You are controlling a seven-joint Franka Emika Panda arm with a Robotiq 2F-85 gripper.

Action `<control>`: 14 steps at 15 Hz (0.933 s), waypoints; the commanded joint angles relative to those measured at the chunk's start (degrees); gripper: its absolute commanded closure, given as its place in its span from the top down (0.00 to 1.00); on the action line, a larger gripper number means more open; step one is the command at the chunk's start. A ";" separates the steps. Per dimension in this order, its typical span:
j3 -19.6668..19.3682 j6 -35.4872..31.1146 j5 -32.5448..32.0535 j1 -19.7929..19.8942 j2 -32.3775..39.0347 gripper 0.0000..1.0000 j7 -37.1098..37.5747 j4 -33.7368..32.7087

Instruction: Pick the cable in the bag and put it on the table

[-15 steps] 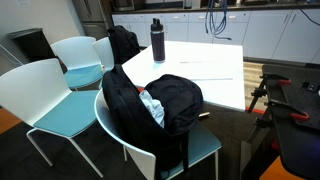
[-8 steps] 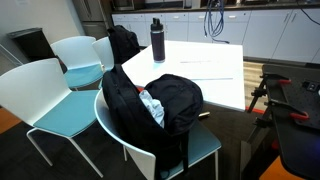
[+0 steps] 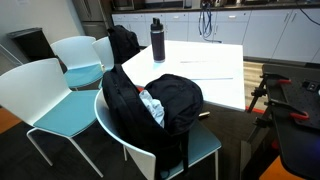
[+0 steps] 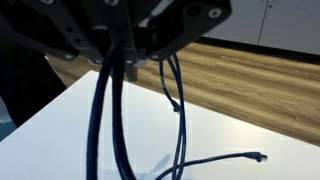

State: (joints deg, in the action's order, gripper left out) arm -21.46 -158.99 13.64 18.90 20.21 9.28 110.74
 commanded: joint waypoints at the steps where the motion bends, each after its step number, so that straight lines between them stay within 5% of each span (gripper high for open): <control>1: -0.74 1.93 -4.13 -0.08 11.32 0.03 5.03 -12.78; 6: -13.19 8.55 -16.31 -8.11 26.50 0.03 24.03 -28.39; 12: -11.64 16.56 -19.14 -9.02 32.55 0.03 26.63 -36.34; 13: -11.22 17.27 -19.18 -9.05 33.17 0.30 26.65 -37.15; 14: -10.96 17.90 -19.32 -9.14 33.56 0.36 26.55 -37.59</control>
State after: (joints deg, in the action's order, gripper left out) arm -33.02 -144.56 -4.05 9.59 51.86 34.30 76.92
